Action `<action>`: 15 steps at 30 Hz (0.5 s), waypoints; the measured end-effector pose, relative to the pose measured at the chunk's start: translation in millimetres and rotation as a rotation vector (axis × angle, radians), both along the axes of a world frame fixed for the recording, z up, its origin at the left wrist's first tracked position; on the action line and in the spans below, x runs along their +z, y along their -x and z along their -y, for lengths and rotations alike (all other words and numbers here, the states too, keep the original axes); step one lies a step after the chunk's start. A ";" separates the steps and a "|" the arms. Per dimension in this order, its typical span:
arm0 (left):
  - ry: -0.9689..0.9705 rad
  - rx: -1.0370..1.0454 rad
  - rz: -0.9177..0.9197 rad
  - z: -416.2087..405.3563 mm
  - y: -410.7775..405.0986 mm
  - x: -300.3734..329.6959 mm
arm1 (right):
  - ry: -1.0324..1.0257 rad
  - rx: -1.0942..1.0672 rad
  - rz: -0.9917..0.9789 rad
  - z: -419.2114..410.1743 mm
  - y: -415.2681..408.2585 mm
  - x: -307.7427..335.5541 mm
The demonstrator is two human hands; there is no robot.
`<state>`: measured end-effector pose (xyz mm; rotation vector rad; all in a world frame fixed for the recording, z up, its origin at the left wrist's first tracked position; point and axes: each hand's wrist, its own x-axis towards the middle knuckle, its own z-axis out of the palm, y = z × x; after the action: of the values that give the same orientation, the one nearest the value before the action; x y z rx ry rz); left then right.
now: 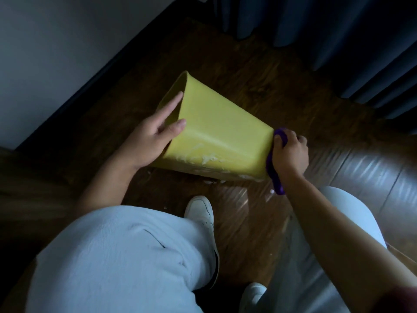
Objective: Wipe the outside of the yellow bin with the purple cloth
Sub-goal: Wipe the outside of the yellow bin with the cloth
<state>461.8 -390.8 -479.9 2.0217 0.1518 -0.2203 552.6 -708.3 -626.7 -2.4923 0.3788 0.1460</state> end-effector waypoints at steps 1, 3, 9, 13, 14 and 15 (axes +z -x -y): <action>0.004 -0.002 0.015 1.6 4.3 -0.2 | -0.008 -0.032 -0.010 5.8 -2.2 -1.8; 0.004 0.003 0.055 3.0 15.6 -3.9 | -0.034 -0.078 0.006 11.7 -4.5 -3.7; -0.006 -0.036 0.081 1.7 43.6 -14.4 | -0.107 -0.046 0.190 1.3 -7.8 5.6; 0.088 -0.028 0.108 -2.0 35.6 -10.8 | -0.166 -0.004 0.261 -2.5 -9.2 15.6; 0.107 -0.009 0.110 -2.4 32.8 -9.6 | -0.177 0.003 0.275 -3.3 -9.1 18.4; 0.117 0.012 0.110 -2.4 30.0 -9.2 | -0.188 0.006 0.290 -4.1 -9.0 21.8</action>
<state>431.9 -388.4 -489.1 1.9110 0.0805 -0.1075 561.6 -704.2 -604.9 -2.2853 0.2249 -0.1694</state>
